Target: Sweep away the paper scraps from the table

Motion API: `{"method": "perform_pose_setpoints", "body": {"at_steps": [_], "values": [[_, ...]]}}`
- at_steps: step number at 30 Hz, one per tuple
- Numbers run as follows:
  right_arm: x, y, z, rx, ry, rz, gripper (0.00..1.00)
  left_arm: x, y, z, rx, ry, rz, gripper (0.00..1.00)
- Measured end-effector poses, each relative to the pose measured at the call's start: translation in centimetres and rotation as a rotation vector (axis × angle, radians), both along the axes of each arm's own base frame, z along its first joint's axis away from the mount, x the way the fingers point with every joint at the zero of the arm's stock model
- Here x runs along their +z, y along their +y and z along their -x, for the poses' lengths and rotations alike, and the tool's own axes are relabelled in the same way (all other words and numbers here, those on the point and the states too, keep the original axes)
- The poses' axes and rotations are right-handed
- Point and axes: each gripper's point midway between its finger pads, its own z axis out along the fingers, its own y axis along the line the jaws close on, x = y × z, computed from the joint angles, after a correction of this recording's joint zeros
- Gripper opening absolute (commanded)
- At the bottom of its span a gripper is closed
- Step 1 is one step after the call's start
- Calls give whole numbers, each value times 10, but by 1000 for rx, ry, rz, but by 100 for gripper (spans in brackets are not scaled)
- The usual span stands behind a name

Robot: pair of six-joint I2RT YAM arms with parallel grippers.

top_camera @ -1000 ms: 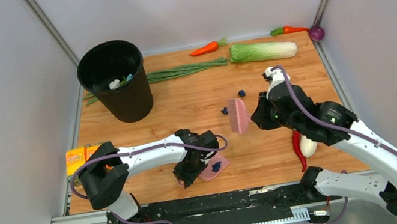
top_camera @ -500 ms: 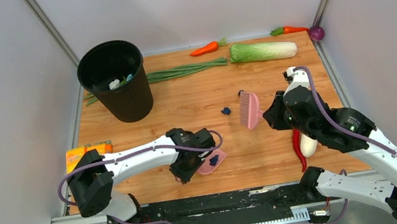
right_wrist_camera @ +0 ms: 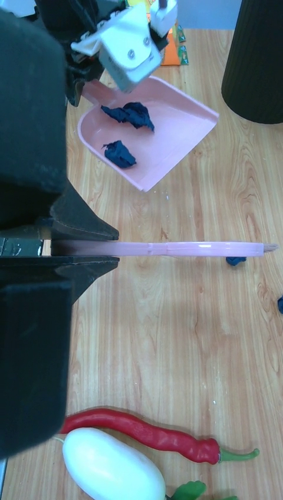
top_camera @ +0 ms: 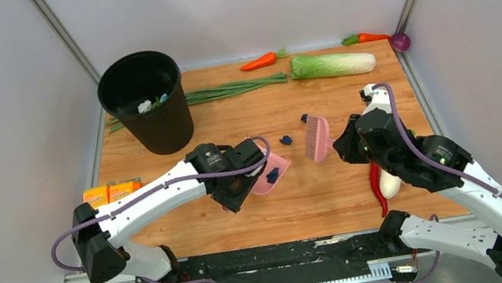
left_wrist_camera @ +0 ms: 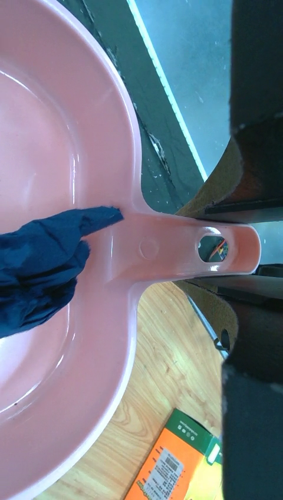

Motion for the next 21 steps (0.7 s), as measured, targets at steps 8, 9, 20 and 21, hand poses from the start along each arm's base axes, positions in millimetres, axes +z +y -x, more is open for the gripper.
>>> {"method": "perform_pose_setpoints", "body": {"at_steps": [8,9,20,21], "values": [[-1,2,-1,-17,15,-18,0,23,5,-28,142,-3,75,0],[-1,3,-1,-20,16,-22,0,26,7,-32,166,3,87,0],[2,6,2,-44,31,-89,0,66,14,-91,372,-5,251,0],[2,6,2,-44,32,-88,0,68,14,-95,384,-3,264,0]]}}
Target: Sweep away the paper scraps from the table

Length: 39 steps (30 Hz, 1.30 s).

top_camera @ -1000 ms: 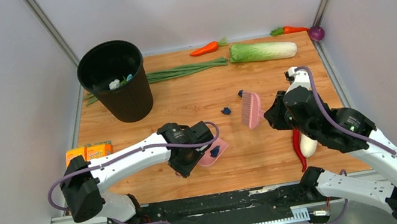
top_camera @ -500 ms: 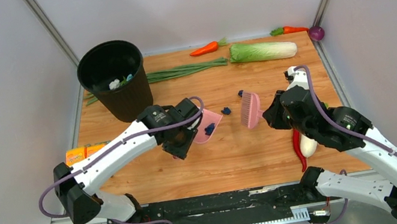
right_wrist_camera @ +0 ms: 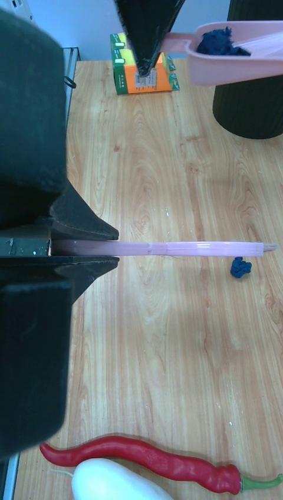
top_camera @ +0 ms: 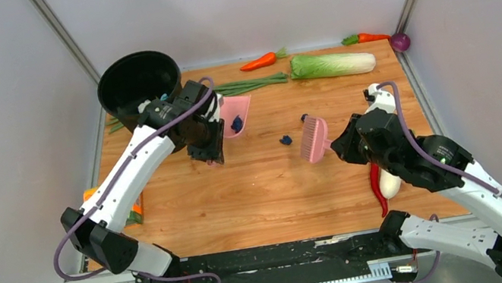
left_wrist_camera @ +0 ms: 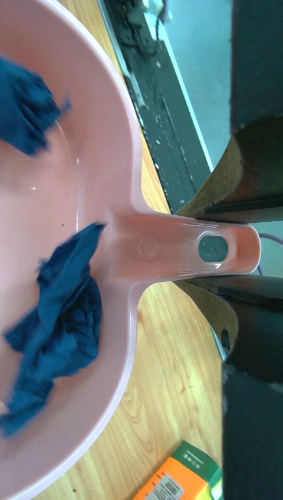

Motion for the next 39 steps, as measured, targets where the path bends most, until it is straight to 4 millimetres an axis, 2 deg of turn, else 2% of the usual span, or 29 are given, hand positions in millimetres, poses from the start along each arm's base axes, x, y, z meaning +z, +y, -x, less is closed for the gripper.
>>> {"method": "perform_pose_setpoints", "body": {"at_steps": [6,11,20,25,33,39], "values": [[-4,3,-3,-2,16,13,0,27,-18,-31,42,-24,103,0],[-4,4,-3,-8,20,4,0,48,-31,-47,51,-64,165,0],[-3,2,-1,-11,20,-1,0,63,-37,-71,82,-99,196,0],[-5,2,0,-12,31,1,0,78,-28,-92,142,-119,253,0],[-8,3,1,-9,43,4,0,84,-5,-125,251,-116,318,0],[-16,7,-1,-3,70,26,0,114,10,-151,310,-172,425,0]]}}
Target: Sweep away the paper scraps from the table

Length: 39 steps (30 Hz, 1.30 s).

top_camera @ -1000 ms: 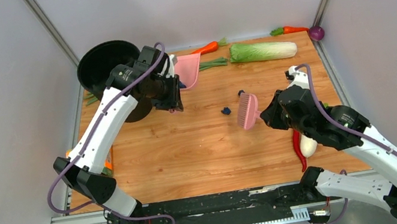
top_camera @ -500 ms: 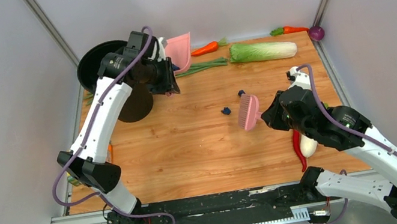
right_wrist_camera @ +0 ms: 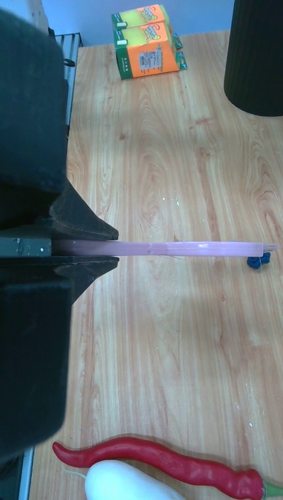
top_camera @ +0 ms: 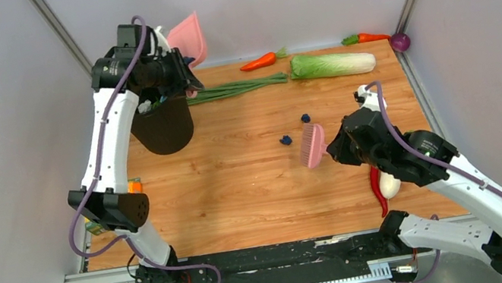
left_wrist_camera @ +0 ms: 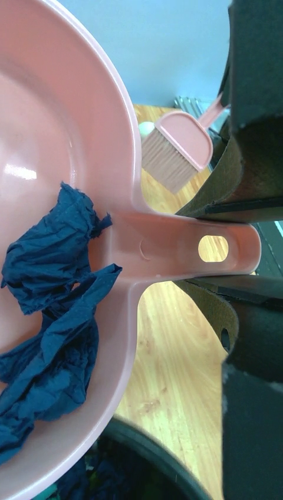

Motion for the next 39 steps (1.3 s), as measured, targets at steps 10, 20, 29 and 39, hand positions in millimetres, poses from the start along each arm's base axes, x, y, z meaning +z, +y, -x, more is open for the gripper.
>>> {"method": "perform_pose_setpoints", "body": {"at_steps": [10,20,29,39], "values": [[-4,1,-2,2,10,15,0,21,37,-27,103,-19,153,0],[-6,2,-3,0,15,28,0,51,40,-38,103,-54,345,0],[-6,3,-6,-5,10,28,0,68,51,-47,133,-48,515,0],[-7,11,-14,-5,6,27,0,83,66,-71,191,-54,813,0]]}}
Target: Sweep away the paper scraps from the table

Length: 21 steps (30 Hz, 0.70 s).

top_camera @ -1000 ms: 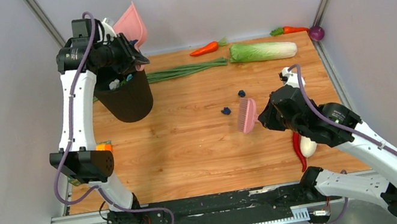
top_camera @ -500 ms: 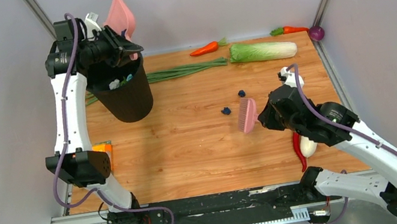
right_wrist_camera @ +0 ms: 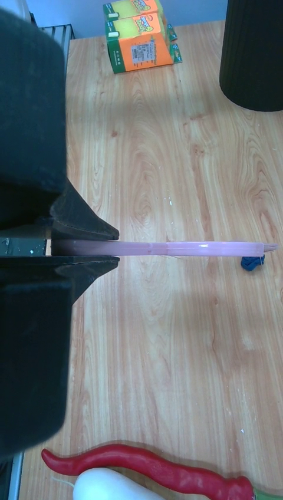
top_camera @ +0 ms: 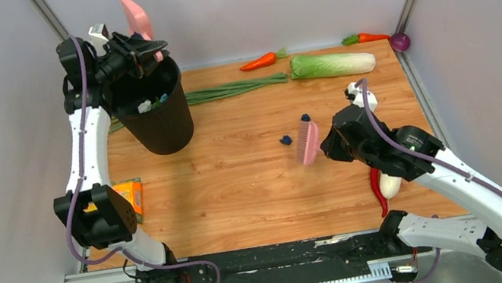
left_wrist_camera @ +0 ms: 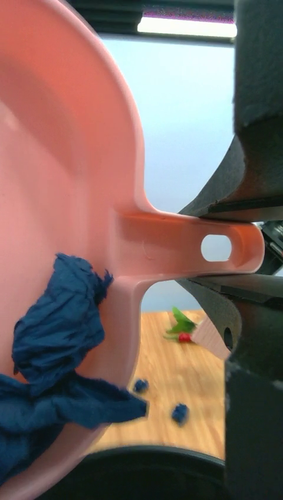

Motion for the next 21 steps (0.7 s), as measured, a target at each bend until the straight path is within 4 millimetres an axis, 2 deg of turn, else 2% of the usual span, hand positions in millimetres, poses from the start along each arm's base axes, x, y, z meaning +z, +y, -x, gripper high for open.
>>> {"method": "perform_pose_setpoints", "body": {"at_steps": [4,8,11,15,21], "values": [[-2,2,-2,0,2,7,0,23,0,-10,8,-115,204,0],[-2,1,-3,0,0,11,0,24,7,-11,21,-212,340,0],[-3,2,-4,1,2,19,0,37,11,-8,18,-259,385,0],[-6,5,-7,4,6,30,0,62,11,4,-5,-360,406,0],[-8,8,-10,8,9,37,0,71,11,12,-19,-413,419,0]]}}
